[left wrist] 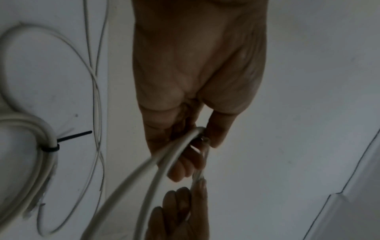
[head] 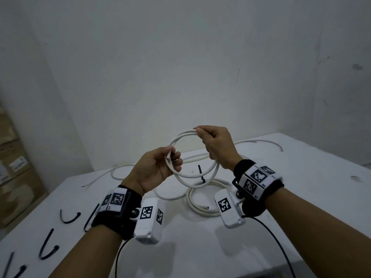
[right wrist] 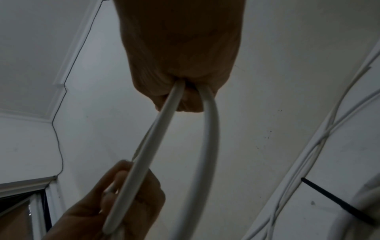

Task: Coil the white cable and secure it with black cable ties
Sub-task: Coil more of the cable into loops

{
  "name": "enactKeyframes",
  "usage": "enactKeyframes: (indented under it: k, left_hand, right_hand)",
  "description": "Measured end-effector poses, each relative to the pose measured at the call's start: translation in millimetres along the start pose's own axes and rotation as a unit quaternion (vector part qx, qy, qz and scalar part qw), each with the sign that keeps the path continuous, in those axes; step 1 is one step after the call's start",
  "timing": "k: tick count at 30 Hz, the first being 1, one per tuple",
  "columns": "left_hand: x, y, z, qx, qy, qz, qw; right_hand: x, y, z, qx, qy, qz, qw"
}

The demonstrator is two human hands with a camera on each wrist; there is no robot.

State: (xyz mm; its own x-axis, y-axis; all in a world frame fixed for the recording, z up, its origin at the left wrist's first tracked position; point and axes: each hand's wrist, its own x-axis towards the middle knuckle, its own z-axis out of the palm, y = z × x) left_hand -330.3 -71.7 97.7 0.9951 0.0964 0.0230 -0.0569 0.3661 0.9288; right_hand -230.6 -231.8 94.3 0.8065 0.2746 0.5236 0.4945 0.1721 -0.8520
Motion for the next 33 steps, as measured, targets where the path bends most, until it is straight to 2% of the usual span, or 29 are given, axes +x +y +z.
enactKeyframes:
  k: [2,5,13,15,17,21,25,30,33]
  left_hand:
    - [0.6,1.4,4.5,0.009,0.021,0.002,1.0]
    - [1.1,0.8,9.2,0.108,0.057,0.038,0.992]
    - [6.3,9.8,18.2,0.322,0.05,0.077,0.942]
    - [10.0,7.3,20.0,0.299,0.051,0.076,0.95]
    - [13.0,3.2,19.0,0.254,0.085,0.077,0.96]
    - [13.1,-5.5,16.1,0.191,0.132,0.077,0.97]
    - [6.1,-10.1,15.3,0.226,0.113,0.063,0.966]
    - [-0.5,2.6,7.6,0.243,0.029,-0.013,0.969]
    - [-0.4,-2.1,12.9,0.275,0.043,0.014,0.96]
  right_hand:
    - [-1.1,1.6,-0.5,0.015,-0.012,0.016,1.0]
    - [-2.4,1.1,-2.1,0.054,-0.03,0.041,0.997]
    - [-4.4,-6.5,-0.9,0.011,-0.141,0.024,0.99]
    - [-4.1,-7.3,-1.1,0.009,-0.155,0.032,0.987]
    - [-3.2,-6.8,-3.2,0.009,-0.166,0.042,0.985]
    - [-3.7,-1.8,-8.3,0.059,-0.149,0.076,0.984]
    - [-5.5,3.8,-8.3,0.058,-0.138,0.083,0.985]
    - [-7.5,-3.1,-8.2,-0.027,-0.219,0.065,0.973]
    - [-8.2,-8.6,-1.2,-0.051,-0.234,0.049,0.97]
